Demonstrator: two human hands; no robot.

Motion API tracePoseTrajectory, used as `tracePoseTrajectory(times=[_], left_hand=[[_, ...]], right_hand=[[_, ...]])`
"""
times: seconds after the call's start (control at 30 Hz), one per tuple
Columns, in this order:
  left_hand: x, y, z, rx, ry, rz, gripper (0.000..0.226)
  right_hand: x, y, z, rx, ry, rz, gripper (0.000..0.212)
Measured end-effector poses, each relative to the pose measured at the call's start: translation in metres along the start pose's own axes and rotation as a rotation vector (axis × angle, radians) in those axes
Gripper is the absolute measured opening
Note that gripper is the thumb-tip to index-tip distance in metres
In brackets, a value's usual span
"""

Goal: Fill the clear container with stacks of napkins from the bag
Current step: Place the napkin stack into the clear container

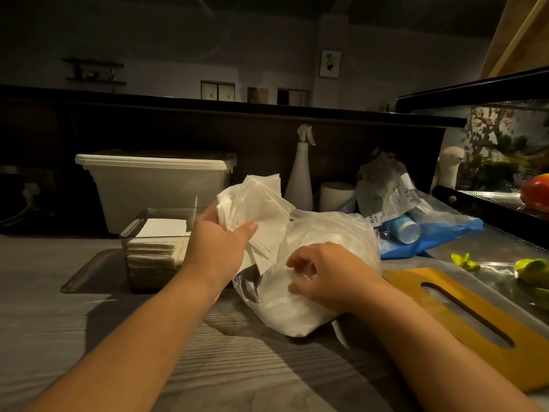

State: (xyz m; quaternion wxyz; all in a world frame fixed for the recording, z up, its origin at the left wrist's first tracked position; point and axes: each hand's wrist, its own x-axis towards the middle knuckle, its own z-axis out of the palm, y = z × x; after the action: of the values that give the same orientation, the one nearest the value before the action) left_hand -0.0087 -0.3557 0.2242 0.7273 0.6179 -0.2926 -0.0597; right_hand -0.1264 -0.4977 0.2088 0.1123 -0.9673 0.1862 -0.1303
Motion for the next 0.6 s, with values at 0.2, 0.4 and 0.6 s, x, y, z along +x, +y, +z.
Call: tracePoseTrajectory(times=[0.2,0.4,0.6], left_hand=[[0.0,-0.002,0.001,0.008,-0.005,-0.001,0.033],[0.002,-0.005,0.001,0.009,-0.014,0.005,0.03],[0.005,-0.006,-0.001,0.022,-0.01,0.009,0.035]], right_hand=[[-0.001,-0.004,0.008,-0.117,-0.065,-0.043,0.074],[-0.002,-0.01,0.009,-0.063,-0.063,-0.063,0.068],[-0.002,-0.01,0.007,0.159,0.035,-0.023,0.05]])
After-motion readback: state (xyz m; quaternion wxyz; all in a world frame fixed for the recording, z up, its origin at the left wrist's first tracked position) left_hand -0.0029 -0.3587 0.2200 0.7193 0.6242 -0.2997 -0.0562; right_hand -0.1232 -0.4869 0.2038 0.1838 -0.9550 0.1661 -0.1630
